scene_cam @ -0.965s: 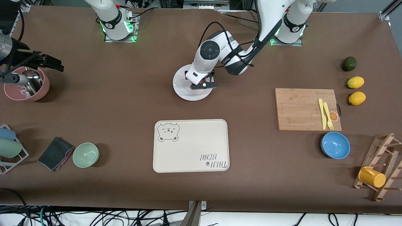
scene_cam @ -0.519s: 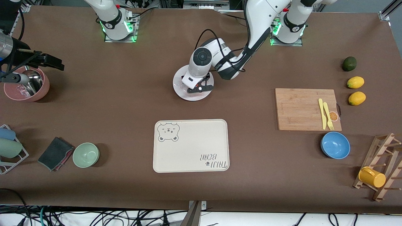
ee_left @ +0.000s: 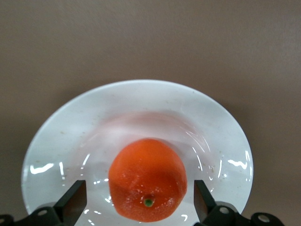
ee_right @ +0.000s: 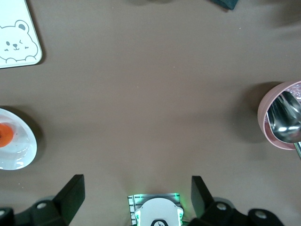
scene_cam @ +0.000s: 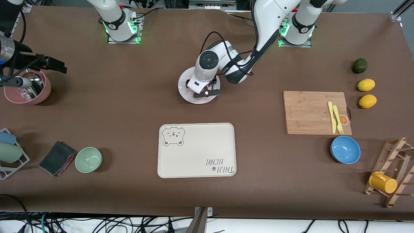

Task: Place orange and plate with both arms
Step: 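Lower the orange onto the plate and open the left gripper, then raise the left gripper toward the board while the right gripper approaches the plate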

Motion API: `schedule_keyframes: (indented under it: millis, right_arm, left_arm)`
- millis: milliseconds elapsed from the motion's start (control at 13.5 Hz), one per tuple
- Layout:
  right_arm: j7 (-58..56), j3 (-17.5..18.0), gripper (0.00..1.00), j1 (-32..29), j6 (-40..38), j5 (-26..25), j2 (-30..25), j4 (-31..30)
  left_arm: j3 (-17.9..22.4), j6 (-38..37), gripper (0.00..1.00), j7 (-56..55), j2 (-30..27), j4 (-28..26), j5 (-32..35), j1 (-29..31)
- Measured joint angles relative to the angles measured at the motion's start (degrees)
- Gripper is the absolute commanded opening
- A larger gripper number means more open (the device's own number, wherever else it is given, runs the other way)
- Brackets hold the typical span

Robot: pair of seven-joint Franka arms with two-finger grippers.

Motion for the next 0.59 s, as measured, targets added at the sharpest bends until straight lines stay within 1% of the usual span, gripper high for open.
schedule_keyframes:
  millis: [148, 223, 297, 445, 594]
  right_arm:
    - [0.0, 0.0, 1.00, 0.0, -0.5, 0.7, 0.4, -0.2]
    - [0.0, 0.0, 1.00, 0.0, -0.6, 2.4, 0.9, -0.5]
    - [0.0, 0.0, 1.00, 0.0, -0.7, 5.2, 1.6, -1.1]
    - [0.0, 0.1, 1.00, 0.1, -0.4, 12.0, 3.7, -3.1]
    - [-0.4, 0.1, 1.00, 0.1, 1.7, 20.1, 5.6, -6.8]
  left_arm:
    - [0.5, -4.5, 1.00, 0.0, -2.9, 0.9, 1.0, 2.7]
    - [0.5, -7.2, 1.00, 0.6, -5.0, 1.3, 2.5, 5.2]
    - [0.5, -10.0, 1.00, 2.2, -7.0, 1.5, 3.7, 8.1]
    - [0.5, -14.3, 1.00, 6.3, -11.0, 1.5, 3.9, 14.0]
    - [0.5, -17.2, 1.00, 8.4, -13.9, 1.5, 4.0, 18.4]
